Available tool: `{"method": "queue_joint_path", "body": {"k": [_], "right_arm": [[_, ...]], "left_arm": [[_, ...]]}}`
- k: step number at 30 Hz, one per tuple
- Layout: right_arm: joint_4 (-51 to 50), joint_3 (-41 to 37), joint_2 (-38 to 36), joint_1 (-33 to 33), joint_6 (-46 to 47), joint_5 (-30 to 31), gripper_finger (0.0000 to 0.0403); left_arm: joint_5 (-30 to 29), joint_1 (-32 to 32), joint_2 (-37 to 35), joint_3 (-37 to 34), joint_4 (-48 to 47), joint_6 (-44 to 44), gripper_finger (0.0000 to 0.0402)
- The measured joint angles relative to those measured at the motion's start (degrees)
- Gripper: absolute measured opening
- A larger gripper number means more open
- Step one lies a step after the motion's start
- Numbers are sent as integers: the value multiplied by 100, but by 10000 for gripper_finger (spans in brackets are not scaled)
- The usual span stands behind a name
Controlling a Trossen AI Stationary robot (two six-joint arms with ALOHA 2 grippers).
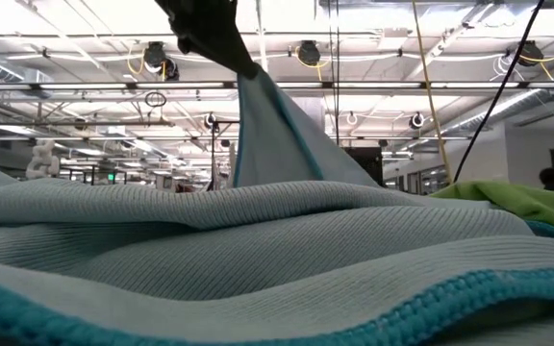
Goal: Fold microfiber towels
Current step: Fold the right blue towel
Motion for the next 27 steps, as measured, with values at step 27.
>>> {"method": "queue_joint_path", "body": {"k": [27], "right_arm": [[2133,2,362,62,-3697,1415,112]], "left_arm": [[4,83,2,0,11,-71,10]]}}
